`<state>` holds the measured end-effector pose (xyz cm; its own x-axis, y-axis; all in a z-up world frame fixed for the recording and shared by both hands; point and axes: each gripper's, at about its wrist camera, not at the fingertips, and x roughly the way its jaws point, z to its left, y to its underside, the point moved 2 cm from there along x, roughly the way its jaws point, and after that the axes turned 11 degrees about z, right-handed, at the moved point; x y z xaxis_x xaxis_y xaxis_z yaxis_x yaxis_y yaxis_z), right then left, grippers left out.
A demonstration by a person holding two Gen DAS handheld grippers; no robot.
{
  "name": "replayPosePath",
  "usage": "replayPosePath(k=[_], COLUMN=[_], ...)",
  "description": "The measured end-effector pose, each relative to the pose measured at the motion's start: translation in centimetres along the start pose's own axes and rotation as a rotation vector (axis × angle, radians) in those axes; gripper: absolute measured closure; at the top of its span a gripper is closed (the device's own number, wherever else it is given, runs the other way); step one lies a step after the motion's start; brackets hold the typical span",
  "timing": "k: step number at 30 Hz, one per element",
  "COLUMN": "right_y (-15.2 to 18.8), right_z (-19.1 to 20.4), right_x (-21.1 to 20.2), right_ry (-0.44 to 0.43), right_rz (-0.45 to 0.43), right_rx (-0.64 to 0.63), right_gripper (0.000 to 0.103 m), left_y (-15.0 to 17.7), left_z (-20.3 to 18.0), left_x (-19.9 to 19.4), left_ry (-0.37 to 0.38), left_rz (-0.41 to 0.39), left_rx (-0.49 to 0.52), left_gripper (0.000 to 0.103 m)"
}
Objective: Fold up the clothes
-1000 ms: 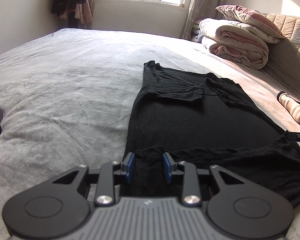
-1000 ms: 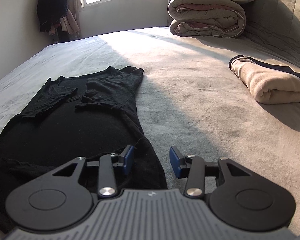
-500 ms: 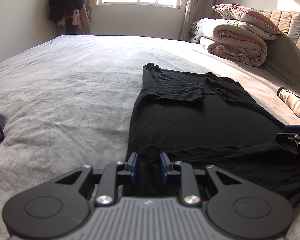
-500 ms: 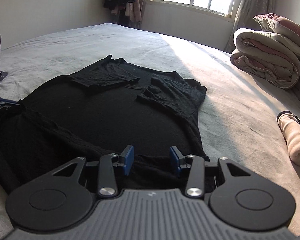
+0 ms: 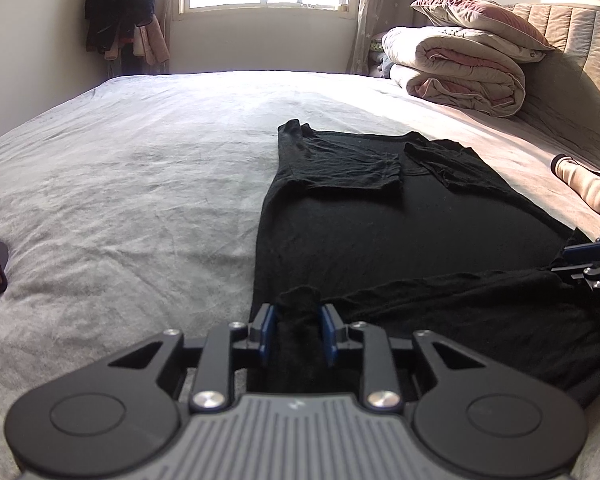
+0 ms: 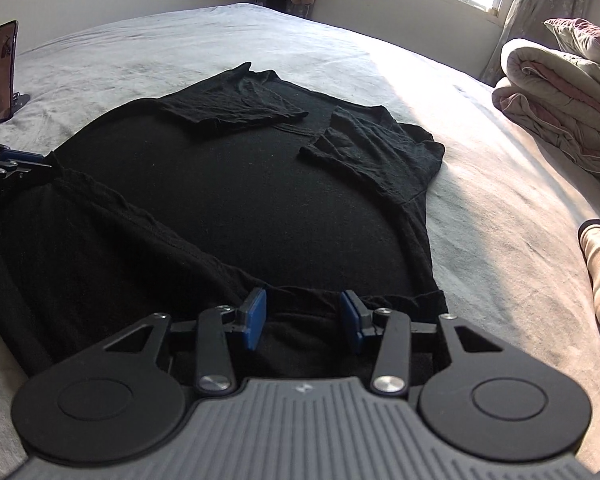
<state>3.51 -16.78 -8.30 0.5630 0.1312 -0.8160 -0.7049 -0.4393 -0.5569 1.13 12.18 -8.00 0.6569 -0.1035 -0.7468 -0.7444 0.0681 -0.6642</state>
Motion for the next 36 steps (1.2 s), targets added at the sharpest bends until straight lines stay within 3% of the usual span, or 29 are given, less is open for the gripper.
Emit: replayPosePath(k=[2, 5, 6, 8, 13, 24, 29, 32, 34, 36], right_y=[0.1, 0.5, 0.7, 1.2, 2.8, 3.4, 3.2, 3.1, 3.1, 3.1], right_z=[0.2, 1.1, 1.6, 2.3, 3.7, 4.2, 4.0, 4.0, 3.9, 3.8], right_x=[-0.1, -0.4, -0.6, -0.8, -1.3, -2.5, -0.5, -0.9, -1.5, -2.3], right_ry=[-0.006, 0.009, 0.023, 0.065, 0.157, 0.367, 0.338, 0.334, 0.326, 0.313], right_rz=[0.004, -0.022, -0.035, -0.06, -0.139, -0.299, -0.2, -0.212, -0.232, -0.251], right_rx=[0.012, -0.002, -0.017, -0.041, -0.084, -0.116, -0.141, -0.143, -0.134, -0.117], right_gripper=[0.064, 0.086, 0.094, 0.098, 0.1, 0.1, 0.1, 0.096, 0.087, 0.084], left_y=[0.1, 0.2, 0.3, 0.4, 0.7, 0.7, 0.4, 0.5, 0.6, 0.6], left_z=[0.0, 0.0, 0.0, 0.0, 0.0, -0.5, -0.4, -0.3, -0.3, -0.4], left_x=[0.0, -0.3, -0.4, -0.6, -1.1, -2.6, -0.6, -1.0, -1.6, -2.2], left_ry=[0.0, -0.003, -0.004, -0.006, -0.014, -0.056, -0.06, -0.069, -0.079, -0.077], left_rz=[-0.002, -0.013, -0.017, -0.025, -0.053, -0.169, -0.067, -0.082, -0.111, -0.133], left_rx=[-0.001, 0.0, 0.0, 0.0, 0.006, 0.018, 0.02, 0.009, 0.003, 0.006], left_gripper=[0.077, 0.077, 0.082, 0.093, 0.098, 0.098, 0.093, 0.087, 0.073, 0.073])
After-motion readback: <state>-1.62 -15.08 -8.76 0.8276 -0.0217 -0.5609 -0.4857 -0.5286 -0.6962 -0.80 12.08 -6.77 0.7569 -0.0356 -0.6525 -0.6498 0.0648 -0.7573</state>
